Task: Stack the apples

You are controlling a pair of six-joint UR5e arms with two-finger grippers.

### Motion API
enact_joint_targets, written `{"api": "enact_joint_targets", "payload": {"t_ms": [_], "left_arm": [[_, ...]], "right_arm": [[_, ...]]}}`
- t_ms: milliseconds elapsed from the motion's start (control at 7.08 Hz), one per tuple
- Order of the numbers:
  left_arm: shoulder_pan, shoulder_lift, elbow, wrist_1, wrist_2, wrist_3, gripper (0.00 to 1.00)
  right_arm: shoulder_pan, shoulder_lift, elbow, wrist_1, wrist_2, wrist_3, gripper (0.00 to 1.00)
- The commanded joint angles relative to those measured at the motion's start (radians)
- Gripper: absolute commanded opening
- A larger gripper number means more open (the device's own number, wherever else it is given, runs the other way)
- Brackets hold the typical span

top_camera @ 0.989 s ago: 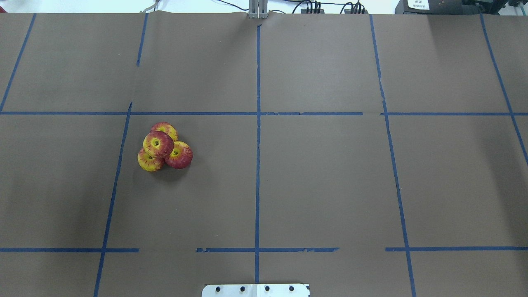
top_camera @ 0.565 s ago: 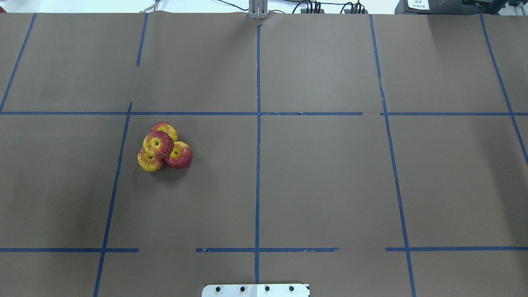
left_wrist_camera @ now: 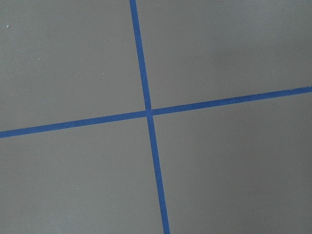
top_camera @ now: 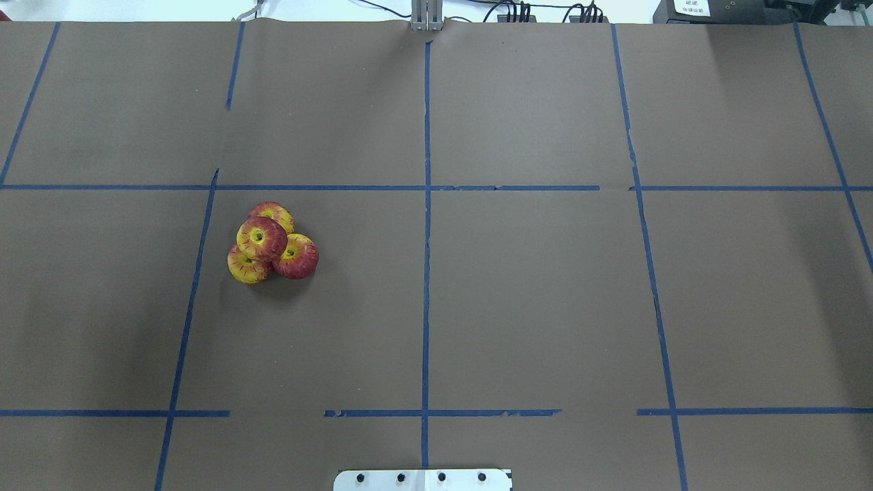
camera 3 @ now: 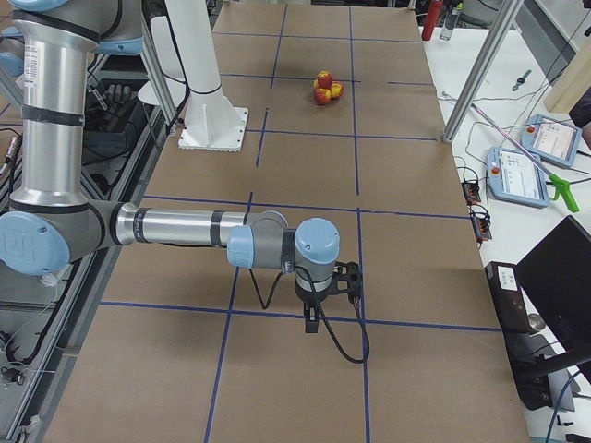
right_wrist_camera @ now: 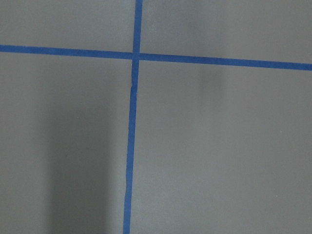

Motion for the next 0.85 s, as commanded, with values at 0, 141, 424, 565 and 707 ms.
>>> {"api": "enact_joint_targets", "payload": {"t_ms": [0, 141, 424, 565, 707], "left_arm": [[0.000, 0.003, -0.002, 0.000, 0.000, 0.000, 1.00], [0.000, 0.001, 0.001, -0.001, -0.002, 0.000, 1.00], [-0.002, 0.003, -0.007, 0.002, -0.002, 0.000, 1.00], [0.000, 0.001, -0.002, -0.001, -0.002, 0.000, 1.00], [0.000, 0.001, 0.012, -0.009, -0.003, 0.002, 1.00]], "right_arm": [[0.000, 0.000, 0.000, 0.000, 0.002, 0.000, 1.00], [0.000, 0.000, 0.000, 0.000, 0.000, 0.000, 1.00], [0.000, 0.000, 0.000, 0.000, 0.000, 0.000, 1.00], [0.000, 0.000, 0.000, 0.000, 0.000, 0.000, 1.00], [0.000, 0.000, 0.000, 0.000, 0.000, 0.000, 1.00]]}}
